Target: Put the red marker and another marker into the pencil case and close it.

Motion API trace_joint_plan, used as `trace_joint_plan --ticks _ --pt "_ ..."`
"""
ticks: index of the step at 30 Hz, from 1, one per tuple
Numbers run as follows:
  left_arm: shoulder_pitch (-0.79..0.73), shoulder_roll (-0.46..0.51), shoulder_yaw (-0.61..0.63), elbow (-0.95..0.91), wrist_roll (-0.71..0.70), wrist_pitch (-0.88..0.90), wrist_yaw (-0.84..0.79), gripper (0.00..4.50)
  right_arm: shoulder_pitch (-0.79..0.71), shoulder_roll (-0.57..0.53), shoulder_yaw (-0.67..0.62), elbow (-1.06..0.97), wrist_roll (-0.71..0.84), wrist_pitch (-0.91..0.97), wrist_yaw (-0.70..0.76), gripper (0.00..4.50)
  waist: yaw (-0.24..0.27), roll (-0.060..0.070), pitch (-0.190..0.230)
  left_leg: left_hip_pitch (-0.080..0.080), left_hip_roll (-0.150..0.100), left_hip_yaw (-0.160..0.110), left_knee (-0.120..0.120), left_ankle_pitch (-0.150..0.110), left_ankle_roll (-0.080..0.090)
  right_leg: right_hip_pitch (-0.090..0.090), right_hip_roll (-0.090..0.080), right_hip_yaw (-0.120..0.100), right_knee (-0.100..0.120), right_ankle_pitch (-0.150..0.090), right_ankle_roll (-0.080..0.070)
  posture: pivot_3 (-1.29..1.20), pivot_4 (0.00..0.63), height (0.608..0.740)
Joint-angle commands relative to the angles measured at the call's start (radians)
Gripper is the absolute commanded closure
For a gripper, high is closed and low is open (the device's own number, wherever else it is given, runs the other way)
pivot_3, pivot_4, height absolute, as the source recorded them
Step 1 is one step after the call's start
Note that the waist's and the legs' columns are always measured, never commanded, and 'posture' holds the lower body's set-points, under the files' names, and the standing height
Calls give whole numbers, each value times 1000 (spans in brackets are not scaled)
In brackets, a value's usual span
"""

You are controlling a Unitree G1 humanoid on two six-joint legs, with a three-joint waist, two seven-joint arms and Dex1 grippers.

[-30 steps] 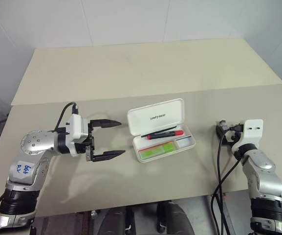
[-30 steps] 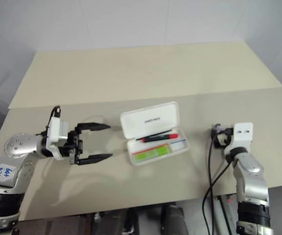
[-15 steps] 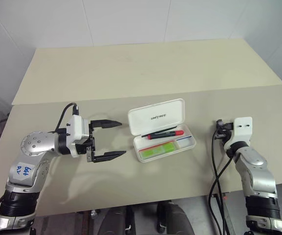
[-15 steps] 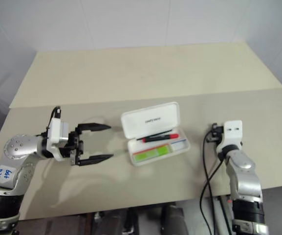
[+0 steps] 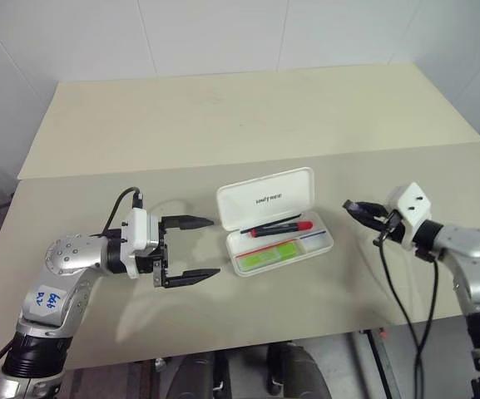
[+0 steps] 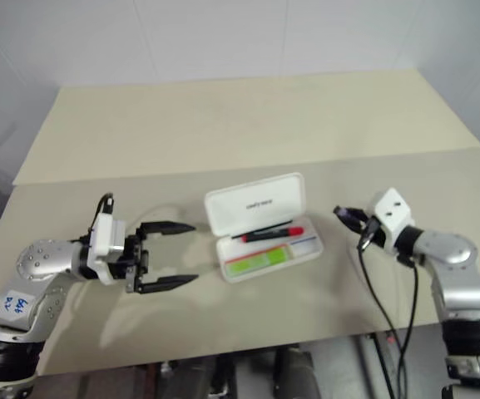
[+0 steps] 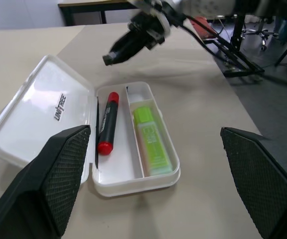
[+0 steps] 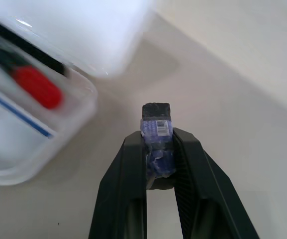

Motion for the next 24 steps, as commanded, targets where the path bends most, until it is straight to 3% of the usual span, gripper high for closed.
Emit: trace_joint_plan --ticks 1,9,24 --pt "16 1 16 -42 -15 -12 12 0 -71 -33 30 64 40 -90 190 4118 -1 0 0 0 0 0 0 0 0 0 0 0 0 0 0 0 150 740" --pt "43 20 34 -87 -27 8 35 0 -233 20 183 231 -24 -253 435 4118 -4 0 0 0 0 0 0 0 -1 1 -1 -1 -1 0 0 0 150 740" --pt "64 39 64 -127 -40 40 54 0 -364 76 238 485 -56 -414 550 4118 -3 0 0 0 0 -1 1 -2 -4 1 -1 -2 0 0 0 0 150 740"
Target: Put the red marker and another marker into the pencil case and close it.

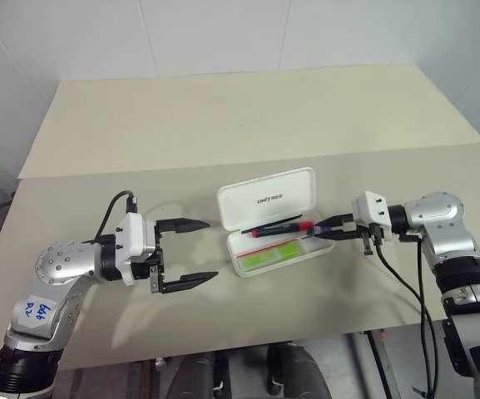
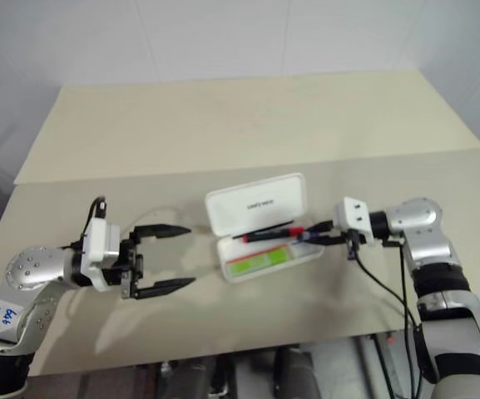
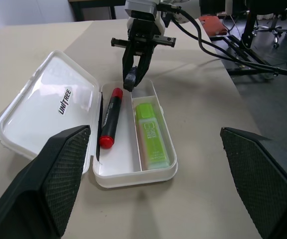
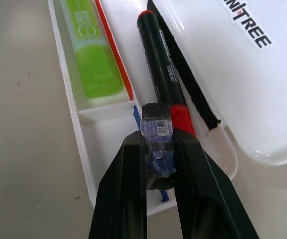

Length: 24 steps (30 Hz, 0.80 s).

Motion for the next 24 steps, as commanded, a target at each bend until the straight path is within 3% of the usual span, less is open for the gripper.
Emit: trace_joint_plan --ticks 1,24 --pt "3 14 25 -41 -24 -3 5 0 -29 -12 -4 7 11 -19 77 4118 -1 0 0 0 0 0 0 0 0 0 0 0 0 0 0 0 150 740" --pt "-7 16 30 -36 -16 -9 14 0 46 -104 90 -121 131 52 90 4118 1 0 0 0 0 0 0 -1 -1 0 -1 0 0 0 0 0 150 740"
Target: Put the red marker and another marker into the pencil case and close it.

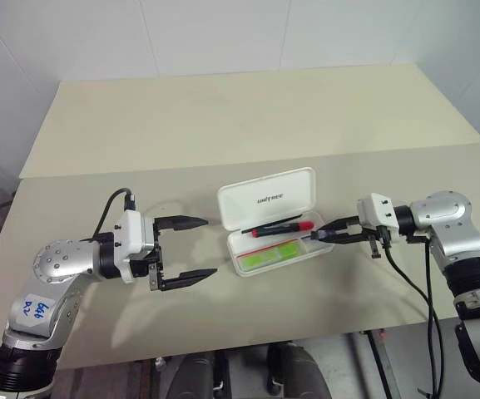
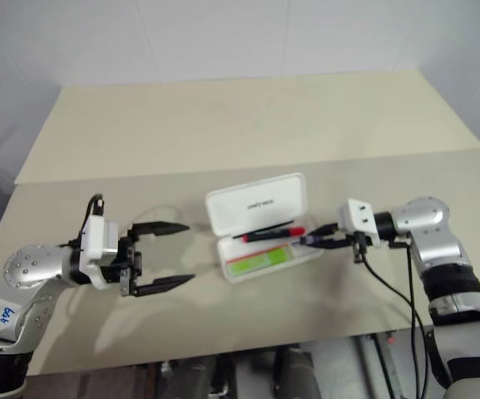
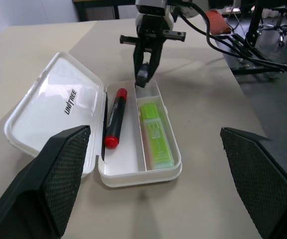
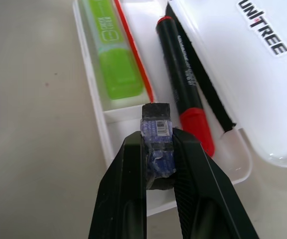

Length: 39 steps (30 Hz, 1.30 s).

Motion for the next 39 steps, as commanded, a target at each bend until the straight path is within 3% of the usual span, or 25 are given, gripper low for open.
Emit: trace_joint_plan --ticks 1,17,19,24,30,39 --pt "1 12 22 -36 -17 -8 5 0 6 -23 1 -17 26 7 84 4118 0 0 0 0 0 0 0 0 0 0 0 0 0 0 0 0 150 740" --pt "-1 20 26 -36 -18 -9 8 0 -48 30 15 99 -13 -46 84 4118 -1 0 0 0 0 0 0 0 0 0 0 0 0 0 0 0 150 740" --pt "-3 21 25 -35 -18 -10 9 0 -54 35 13 109 -17 -52 84 3380 -1 0 0 0 0 0 0 0 0 0 0 0 0 0 0 0 150 740" --pt "-8 18 23 -32 -15 -14 14 0 -77 51 -5 120 -21 -81 83 2090 -1 0 0 0 0 0 0 0 0 0 0 0 0 0 0 0 150 740" --pt "-17 13 17 -23 -11 -21 13 0 -84 51 -20 121 -22 -95 77 27 -1 0 0 0 0 0 0 0 0 0 0 0 0 0 0 0 150 740" --pt "-21 15 13 2 -3 -40 1 0 -42 3 -97 38 26 12 33 27 1 0 0 0 0 0 0 0 0 0 0 0 1 0 0 0 150 740"
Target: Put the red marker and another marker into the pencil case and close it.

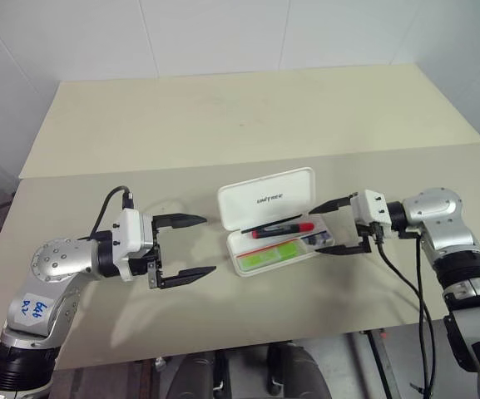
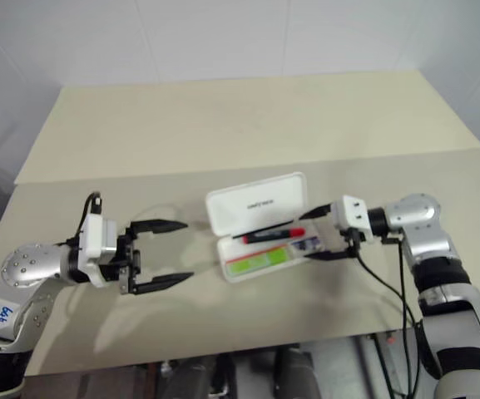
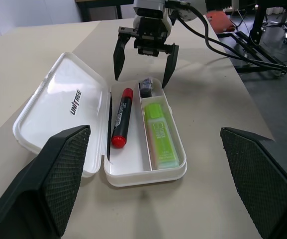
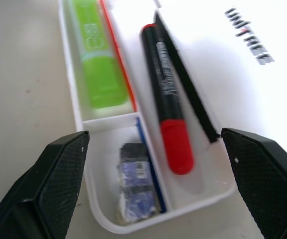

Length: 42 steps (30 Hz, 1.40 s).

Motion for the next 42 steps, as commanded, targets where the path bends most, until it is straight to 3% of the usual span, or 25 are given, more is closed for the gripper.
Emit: trace_joint_plan --ticks 1,11,19,23,33,42 --pt "-16 7 15 2 -3 -32 -11 0 48 -60 -80 -96 47 65 23 27 4 0 0 0 0 0 0 0 0 0 0 0 0 0 0 0 150 740" --pt "-50 23 43 156 13 -99 -62 0 182 -146 -234 -288 89 240 -93 27 1 1 0 0 0 0 0 0 0 0 0 -1 0 0 0 0 150 740" --pt "-124 -9 25 307 46 -158 -72 0 236 -151 -307 -350 46 201 -221 27 7 1 1 0 0 0 -1 0 -1 0 -1 -1 0 0 0 0 150 740" --pt "-151 -21 17 370 77 -171 -59 922 245 -150 -328 -401 93 280 -227 0 4 1 1 -1 -1 0 -1 -1 0 0 -1 -1 0 0 0 0 150 740" --pt "-294 -148 -74 552 227 -258 65 4441 256 -170 -355 -463 110 333 -225 0 7 1 1 -1 -1 0 1 0 1 0 -1 -2 0 0 1 0 150 740" --pt "-402 -235 -133 684 327 -325 149 4478 291 -189 -369 -506 112 345 -233 0 6 1 1 -1 -1 0 1 2 6 0 -1 -5 1 0 1 0 150 740"
